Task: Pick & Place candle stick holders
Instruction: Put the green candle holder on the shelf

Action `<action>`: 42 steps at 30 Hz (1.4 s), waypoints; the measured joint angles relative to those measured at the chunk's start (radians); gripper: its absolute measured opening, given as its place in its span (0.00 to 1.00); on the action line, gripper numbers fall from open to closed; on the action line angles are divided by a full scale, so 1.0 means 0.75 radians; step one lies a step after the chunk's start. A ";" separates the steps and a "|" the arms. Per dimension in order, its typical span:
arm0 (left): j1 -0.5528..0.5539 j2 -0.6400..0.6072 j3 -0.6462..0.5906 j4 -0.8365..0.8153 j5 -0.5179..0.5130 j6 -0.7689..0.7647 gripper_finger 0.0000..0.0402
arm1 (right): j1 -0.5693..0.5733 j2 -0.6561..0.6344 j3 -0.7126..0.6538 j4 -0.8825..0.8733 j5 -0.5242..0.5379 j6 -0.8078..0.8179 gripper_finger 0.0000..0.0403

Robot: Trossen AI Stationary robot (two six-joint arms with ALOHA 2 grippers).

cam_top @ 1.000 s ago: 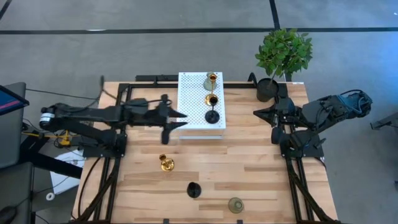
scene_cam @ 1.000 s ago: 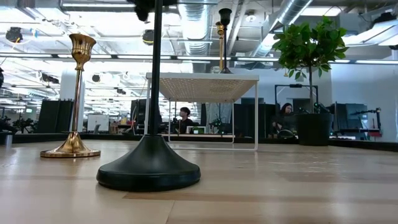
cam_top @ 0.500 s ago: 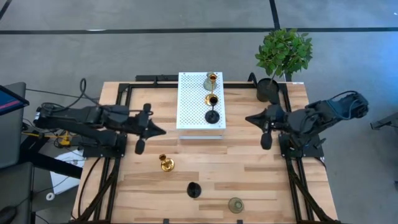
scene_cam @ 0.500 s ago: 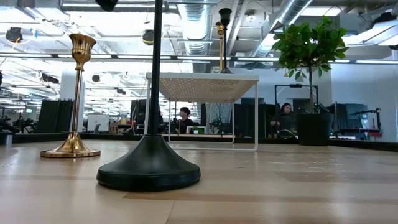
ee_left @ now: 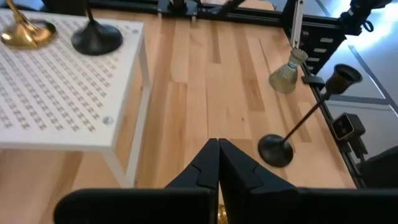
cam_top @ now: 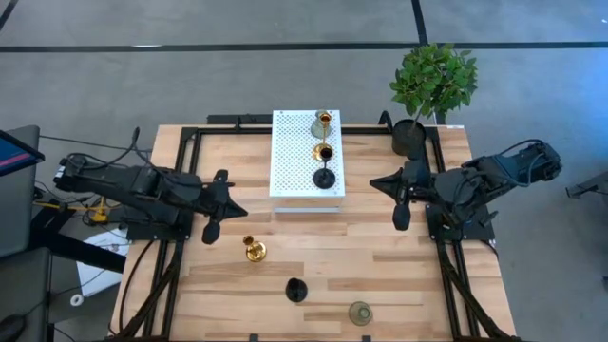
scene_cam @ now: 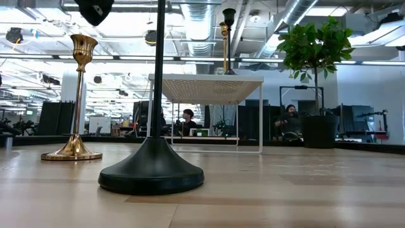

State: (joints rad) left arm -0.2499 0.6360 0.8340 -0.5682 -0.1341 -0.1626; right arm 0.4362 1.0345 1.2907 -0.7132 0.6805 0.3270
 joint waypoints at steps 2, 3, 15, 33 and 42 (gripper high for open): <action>-0.007 0.003 -0.007 0.000 0.000 -0.013 0.01 | 0.000 0.000 0.000 -0.003 -0.002 0.040 0.00; -0.010 0.008 -0.009 0.004 0.000 -0.018 0.01 | 0.000 0.000 0.000 -0.007 -0.003 0.060 0.00; -0.012 0.037 -0.011 0.190 0.015 0.006 0.01 | 0.051 0.028 0.000 -0.016 -0.073 0.298 0.00; -0.063 0.036 -0.011 0.242 0.016 0.004 0.02 | 0.267 0.293 -0.001 -0.179 -0.579 1.028 0.00; -0.062 0.044 -0.010 0.326 -0.031 0.002 0.02 | 0.328 0.439 -0.001 -0.201 -1.122 1.392 0.00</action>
State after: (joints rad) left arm -0.2966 0.6692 0.8265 -0.3234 -0.1575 -0.1614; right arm 0.6822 1.3638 1.2900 -0.8641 -0.1613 1.3709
